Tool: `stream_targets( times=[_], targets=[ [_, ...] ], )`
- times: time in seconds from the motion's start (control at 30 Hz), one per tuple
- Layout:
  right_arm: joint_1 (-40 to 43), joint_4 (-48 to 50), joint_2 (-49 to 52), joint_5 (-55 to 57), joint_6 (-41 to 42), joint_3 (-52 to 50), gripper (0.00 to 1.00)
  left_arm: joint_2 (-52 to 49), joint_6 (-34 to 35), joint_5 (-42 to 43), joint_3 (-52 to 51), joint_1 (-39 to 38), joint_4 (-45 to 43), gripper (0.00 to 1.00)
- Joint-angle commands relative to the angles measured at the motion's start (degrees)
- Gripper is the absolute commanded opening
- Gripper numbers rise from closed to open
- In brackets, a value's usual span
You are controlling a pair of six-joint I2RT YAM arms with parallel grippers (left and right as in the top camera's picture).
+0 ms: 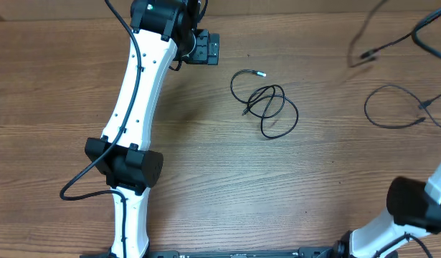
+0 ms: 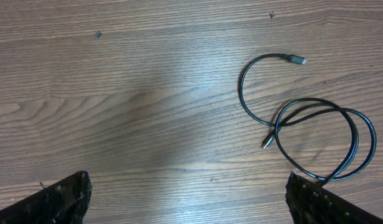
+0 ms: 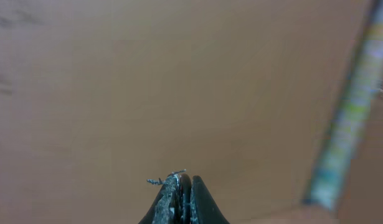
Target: Untangle cables
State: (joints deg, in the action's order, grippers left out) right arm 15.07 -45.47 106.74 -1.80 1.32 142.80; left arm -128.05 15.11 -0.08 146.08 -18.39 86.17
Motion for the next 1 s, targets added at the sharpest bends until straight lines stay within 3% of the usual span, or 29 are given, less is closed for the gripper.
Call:
stream_targets(
  times=[0.0, 0.3, 0.6, 0.63, 0.67, 0.73, 0.77, 0.87, 0.9, 0.97],
  targets=[
    [2.51, 0.83, 3.69, 6.88, -2.29, -0.09, 0.04, -0.09, 1.03, -0.52, -0.11, 0.0, 0.15, 0.99],
    [12.28, 0.2, 15.1, 6.91, -2.27, -4.15, 0.04, -0.09, 1.03, -0.52, -0.11, 0.0, 0.15, 1.0],
    [22.14, 0.61, 17.59, 6.82, -0.66, -10.45, 0.04, -0.09, 1.03, -0.52, -0.11, -0.04, 0.15, 1.0],
    [23.3, 0.57, 17.59, 6.73, 0.48, -11.02, 0.11, -0.09, 1.03, -0.52, -0.11, -0.04, 0.13, 1.0],
    [23.89, 0.59, 17.59, 6.25, 0.81, -11.28, 0.34, -0.09, 1.03, -0.52, -0.11, -0.04, 0.15, 1.0],
    [24.76, 0.55, 17.59, 3.96, 0.79, -11.28, 0.9, -0.09, 1.03, -0.52, -0.11, 0.0, 0.15, 0.99],
    [24.96, 0.57, 17.59, 2.45, 0.79, -11.28, 1.0, -0.09, 1.03, -0.52, -0.11, 0.0, 0.15, 1.0],
    [25.14, -0.04, 17.59, -6.97, 0.76, -11.28, 1.0, -0.09, 1.03, -0.52, -0.11, -0.02, 0.15, 1.0],
    [24.52, -1.51, 17.59, -19.06, 0.76, -11.28, 1.0, -0.09, 1.03, -0.52, -0.11, 0.0, 0.15, 0.99],
    [23.82, -2.78, 17.59, -26.91, 0.76, -11.28, 1.0, -0.09, 1.03, -0.52, -0.11, 0.0, 0.13, 1.0]
  ],
)
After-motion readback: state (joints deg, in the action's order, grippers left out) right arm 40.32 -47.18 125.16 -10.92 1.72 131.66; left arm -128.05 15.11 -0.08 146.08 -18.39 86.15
